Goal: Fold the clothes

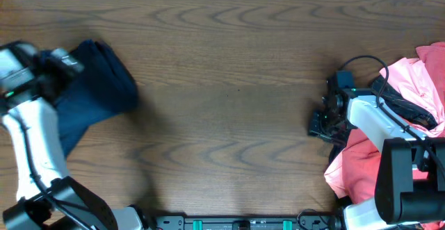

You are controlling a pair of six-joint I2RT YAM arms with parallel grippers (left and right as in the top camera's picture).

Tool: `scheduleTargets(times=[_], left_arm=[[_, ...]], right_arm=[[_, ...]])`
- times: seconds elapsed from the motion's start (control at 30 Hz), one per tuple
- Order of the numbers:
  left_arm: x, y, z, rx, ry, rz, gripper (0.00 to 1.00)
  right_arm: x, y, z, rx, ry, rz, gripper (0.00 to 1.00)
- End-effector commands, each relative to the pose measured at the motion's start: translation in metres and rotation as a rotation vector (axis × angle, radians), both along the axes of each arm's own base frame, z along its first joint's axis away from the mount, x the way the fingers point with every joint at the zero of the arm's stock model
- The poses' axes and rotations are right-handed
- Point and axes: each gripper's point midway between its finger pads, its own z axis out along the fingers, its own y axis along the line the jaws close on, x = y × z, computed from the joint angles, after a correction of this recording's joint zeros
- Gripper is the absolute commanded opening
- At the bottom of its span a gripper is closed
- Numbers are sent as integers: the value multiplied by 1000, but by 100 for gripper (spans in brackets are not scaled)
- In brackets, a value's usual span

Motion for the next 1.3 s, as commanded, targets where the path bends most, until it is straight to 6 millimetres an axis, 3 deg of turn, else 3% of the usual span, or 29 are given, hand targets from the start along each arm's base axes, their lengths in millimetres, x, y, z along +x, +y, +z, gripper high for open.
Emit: scheduleTargets(times=[0.0, 0.17, 0.33, 0.4, 0.63, 0.8, 1.0, 1.1, 1.27], left_arm=[[16, -61, -16, 19, 52, -224, 98], [13, -153, -51, -20, 195, -458, 98], [-34, -211, -94, -68, 465, -604, 98], [-57, -221, -104, -89, 572, -634, 98], [-137, -223, -102, -164, 899, -641, 98], [-169, -223, -92, -176, 988, -651, 98], [-178, -231, -84, -66, 834, -715, 98], [-181, -240, -78, -13, 677, -752, 98], [-185, -238, -61, 120, 390, -708, 98]], right_arm=[[12, 30, 5, 183, -62, 70, 55], [33, 34, 11, 208, -161, 133, 75], [43, 24, 28, 185, -169, 169, 95], [43, 19, 38, 183, -148, 169, 99], [29, 8, 73, 192, -50, 168, 99], [22, 8, 87, 189, -70, 167, 99], [14, -2, 111, 118, -181, 118, 99], [10, -6, 129, 84, -312, 119, 99], [-5, -14, 157, 2, -564, 120, 99]])
